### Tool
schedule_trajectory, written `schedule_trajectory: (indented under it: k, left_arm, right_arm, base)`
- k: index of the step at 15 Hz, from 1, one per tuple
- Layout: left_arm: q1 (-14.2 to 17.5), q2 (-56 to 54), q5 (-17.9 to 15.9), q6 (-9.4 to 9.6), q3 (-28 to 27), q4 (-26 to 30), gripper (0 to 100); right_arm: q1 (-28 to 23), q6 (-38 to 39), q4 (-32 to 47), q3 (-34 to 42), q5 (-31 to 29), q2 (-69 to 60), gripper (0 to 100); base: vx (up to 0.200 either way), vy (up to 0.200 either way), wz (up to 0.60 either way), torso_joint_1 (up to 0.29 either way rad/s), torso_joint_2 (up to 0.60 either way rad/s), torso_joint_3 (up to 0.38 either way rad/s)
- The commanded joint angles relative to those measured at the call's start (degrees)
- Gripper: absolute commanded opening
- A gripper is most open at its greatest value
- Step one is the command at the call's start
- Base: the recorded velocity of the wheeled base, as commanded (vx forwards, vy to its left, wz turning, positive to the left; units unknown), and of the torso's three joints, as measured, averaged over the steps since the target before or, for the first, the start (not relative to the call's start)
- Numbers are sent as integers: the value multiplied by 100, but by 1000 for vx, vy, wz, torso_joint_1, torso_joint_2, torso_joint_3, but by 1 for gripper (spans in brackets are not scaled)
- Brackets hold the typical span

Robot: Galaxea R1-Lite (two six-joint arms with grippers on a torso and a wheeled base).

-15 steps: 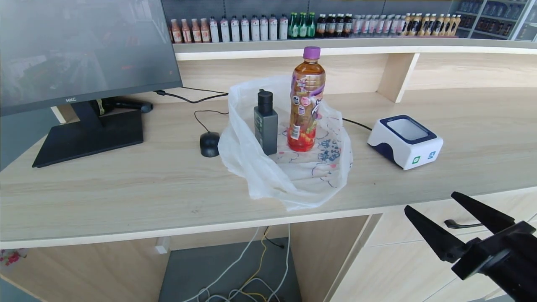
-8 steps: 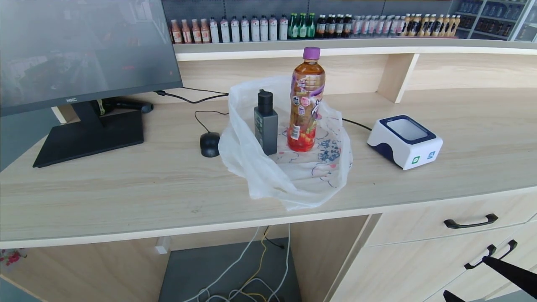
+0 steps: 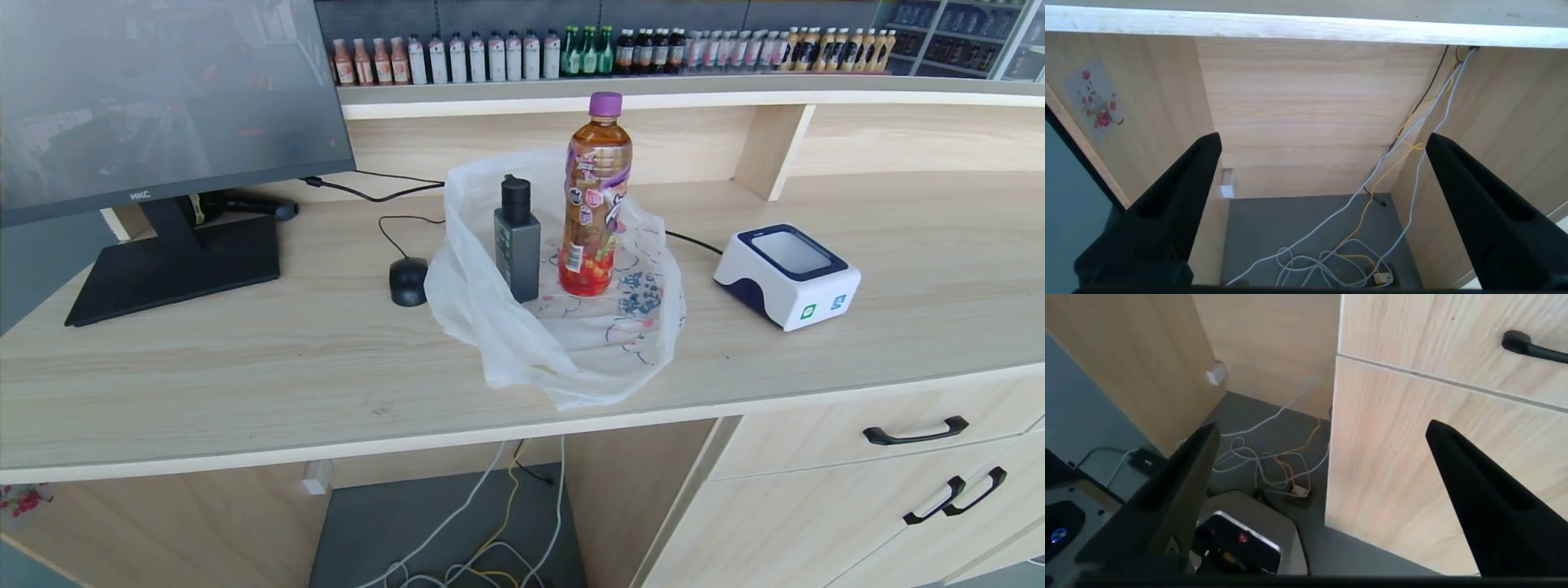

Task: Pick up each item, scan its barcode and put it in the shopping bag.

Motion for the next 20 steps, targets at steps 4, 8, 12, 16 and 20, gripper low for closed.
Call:
schedule_trajectory:
  k: [4,8,12,16,20]
  left_arm:
    - [0,-2,0,0,0,-2,100]
    - [0,-2,0,0,0,-2,100]
    - [0,-2,0,0,0,-2,100]
    - [0,-2,0,0,0,-2,100]
    - [0,-2,0,-9,0,-2,100]
  right_arm:
    - [-2737,-79,-15,-6,1,161,100]
    - [-4099,-79,-50,11,80,-920,100]
    - [-4099,-9,-173,73,1047,-920,100]
    - [-4099,-62,99,82,1407,-920,100]
    - [-4099,-62,108,82,1407,-920,100]
  base:
    - [0,0,0,0,0,0]
    - [0,0,0,0,0,0]
    - [0,0,0,0,0,0]
    - [0,0,0,0,0,0]
    - [-100,0,0,4,1,0]
